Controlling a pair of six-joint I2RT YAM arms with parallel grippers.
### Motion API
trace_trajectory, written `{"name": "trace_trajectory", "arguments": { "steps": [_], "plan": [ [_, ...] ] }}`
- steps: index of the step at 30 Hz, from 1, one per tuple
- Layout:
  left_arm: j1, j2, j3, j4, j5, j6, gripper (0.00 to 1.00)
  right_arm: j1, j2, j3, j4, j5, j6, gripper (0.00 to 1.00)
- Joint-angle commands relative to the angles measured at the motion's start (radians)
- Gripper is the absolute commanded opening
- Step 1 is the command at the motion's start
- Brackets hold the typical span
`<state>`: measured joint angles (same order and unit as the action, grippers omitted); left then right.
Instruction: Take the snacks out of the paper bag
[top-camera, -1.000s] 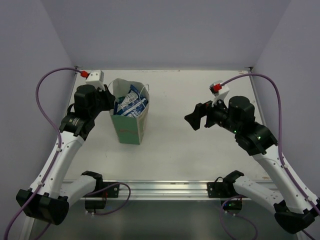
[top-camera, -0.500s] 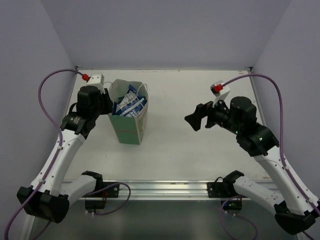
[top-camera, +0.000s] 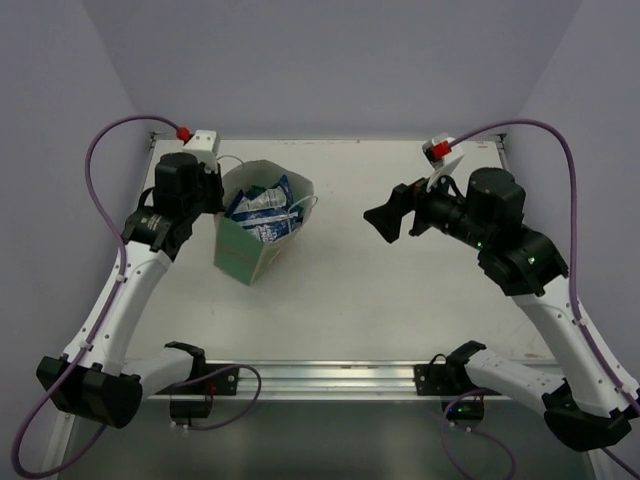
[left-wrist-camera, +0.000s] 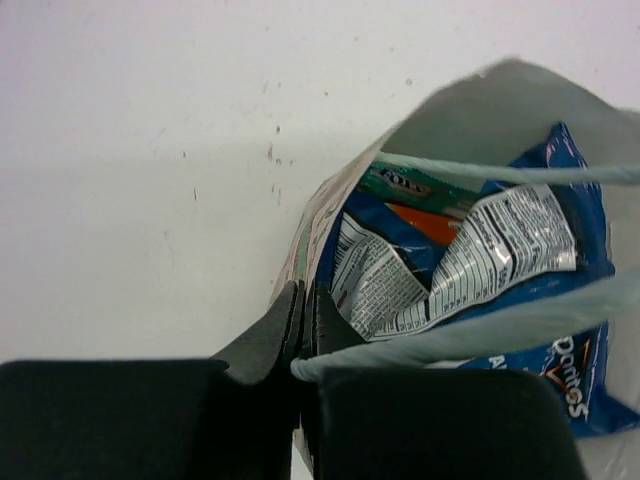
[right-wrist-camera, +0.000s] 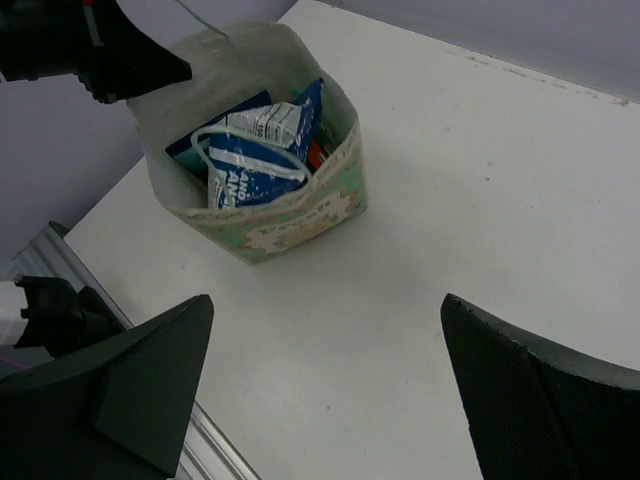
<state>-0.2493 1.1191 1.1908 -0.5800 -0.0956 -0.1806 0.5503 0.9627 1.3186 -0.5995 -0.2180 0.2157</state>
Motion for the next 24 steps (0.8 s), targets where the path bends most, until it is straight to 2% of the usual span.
{"name": "trace_trajectory", "arguments": {
  "steps": [1, 5, 9, 13, 18, 24],
  "plan": [
    [-0.004, 0.005, 0.121, 0.203, 0.074, 0.186, 0.00, 0.040, 0.083, 0.143, -0.032, -0.032, -0.015, 0.99],
    [-0.004, 0.028, 0.158, 0.239, 0.200, 0.305, 0.00, 0.169, 0.146, 0.203, 0.010, 0.087, -0.074, 0.99],
    [-0.004, 0.007, 0.116, 0.238, 0.293, 0.323, 0.00, 0.250, 0.211, 0.196, 0.099, 0.001, -0.168, 0.99],
    [-0.005, -0.031, 0.043, 0.235, 0.335, 0.319, 0.00, 0.368, 0.275, 0.172, 0.194, 0.017, -0.298, 0.99],
    [-0.005, -0.084, -0.029, 0.232, 0.372, 0.308, 0.00, 0.415, 0.408, 0.169, 0.305, -0.015, -0.427, 0.93],
    [-0.005, -0.137, -0.063, 0.218, 0.390, 0.325, 0.00, 0.415, 0.548, 0.162, 0.363, -0.003, -0.548, 0.92]
  ]
}}
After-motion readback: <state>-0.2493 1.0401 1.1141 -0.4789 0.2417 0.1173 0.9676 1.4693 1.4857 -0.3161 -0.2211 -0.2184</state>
